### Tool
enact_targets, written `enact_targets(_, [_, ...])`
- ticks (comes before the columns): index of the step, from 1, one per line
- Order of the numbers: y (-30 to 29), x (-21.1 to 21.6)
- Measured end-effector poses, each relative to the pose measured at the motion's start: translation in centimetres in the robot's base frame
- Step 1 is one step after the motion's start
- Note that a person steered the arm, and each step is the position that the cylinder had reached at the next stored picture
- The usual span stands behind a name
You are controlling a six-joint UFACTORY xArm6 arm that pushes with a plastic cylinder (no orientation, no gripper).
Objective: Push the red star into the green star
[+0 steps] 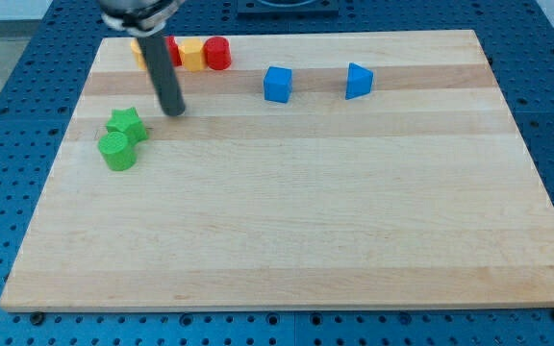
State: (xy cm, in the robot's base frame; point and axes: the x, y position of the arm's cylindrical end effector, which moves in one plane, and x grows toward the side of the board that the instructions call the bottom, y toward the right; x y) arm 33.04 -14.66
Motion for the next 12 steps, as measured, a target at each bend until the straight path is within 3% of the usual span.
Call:
enact_targets(1, [3.8, -6.6])
enact_targets(2, [9.0, -9.8])
enact_targets(3, [12.5, -9.8])
enact_targets(4, [13.9, -12.9])
enact_targets(9, [-2.8, -13.9])
enact_targets(10, [-2.3, -13.8])
enact_targets(11, [-0.6, -11.0])
enact_targets(12, [-2.6, -9.6])
